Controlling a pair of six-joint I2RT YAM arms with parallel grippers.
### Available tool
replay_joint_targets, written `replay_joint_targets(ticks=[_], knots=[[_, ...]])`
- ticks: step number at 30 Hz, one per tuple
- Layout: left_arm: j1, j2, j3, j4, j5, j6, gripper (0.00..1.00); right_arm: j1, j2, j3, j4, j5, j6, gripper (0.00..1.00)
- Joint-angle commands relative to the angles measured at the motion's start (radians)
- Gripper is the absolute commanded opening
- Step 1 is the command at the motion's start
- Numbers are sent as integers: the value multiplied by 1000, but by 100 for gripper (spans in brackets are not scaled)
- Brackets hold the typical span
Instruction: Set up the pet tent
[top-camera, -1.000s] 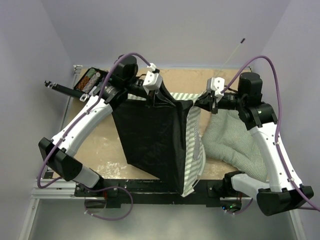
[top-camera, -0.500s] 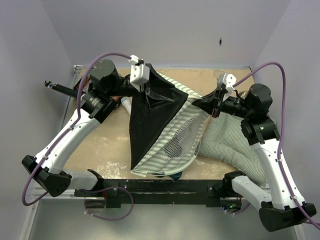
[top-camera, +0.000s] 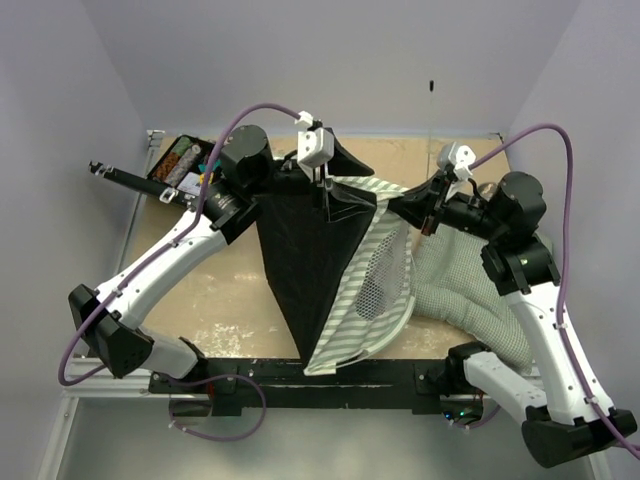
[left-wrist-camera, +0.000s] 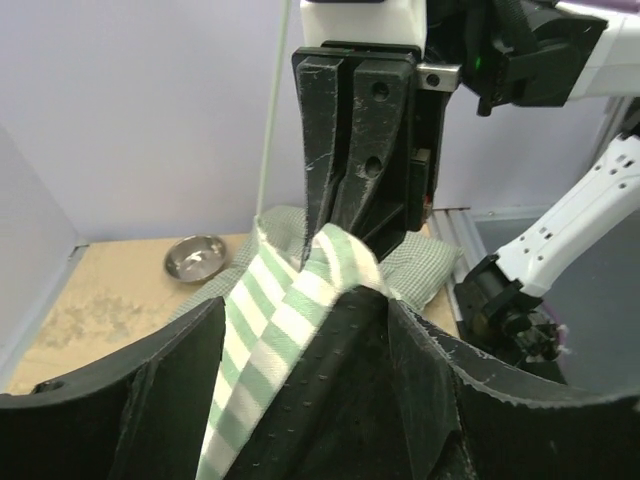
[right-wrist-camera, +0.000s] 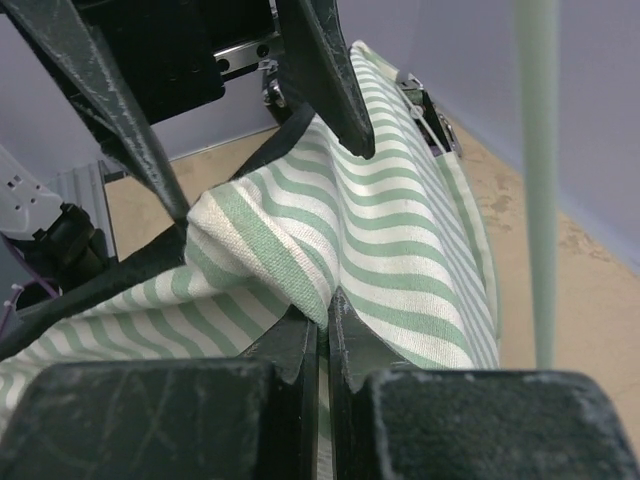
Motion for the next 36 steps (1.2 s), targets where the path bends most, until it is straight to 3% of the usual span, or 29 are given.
replay_joint_targets(ticks=[1,6,16,19,23,27,30,33,34,36], knots=[[-5,-39,-52,198,88,-172,73,15,-20,15,50,54,13,0],[-6,-74,-122,262,96,-302,78,26,-21,11,50,94,13,0],[-77,-97,-179,220,-307,-212,78,72,-12,9,79,149,29,0],[-86,-92,-179,218,-346,-180,77,89,-15,8,81,167,21,0],[-91,-80,-178,201,-314,-178,68,95,-5,14,85,177,23,0],[-89,-74,-171,178,-283,-152,46,97,-3,17,87,178,24,0],[-89,-72,-170,177,-213,-112,45,97,-3,17,88,178,24,0],[-88,-63,-161,160,-136,-91,56,97,3,17,90,168,26,0],[-88,-59,-155,151,-129,-86,55,97,3,17,88,164,24,0],[-88,-52,-150,148,-133,-94,41,98,3,15,87,151,20,0]])
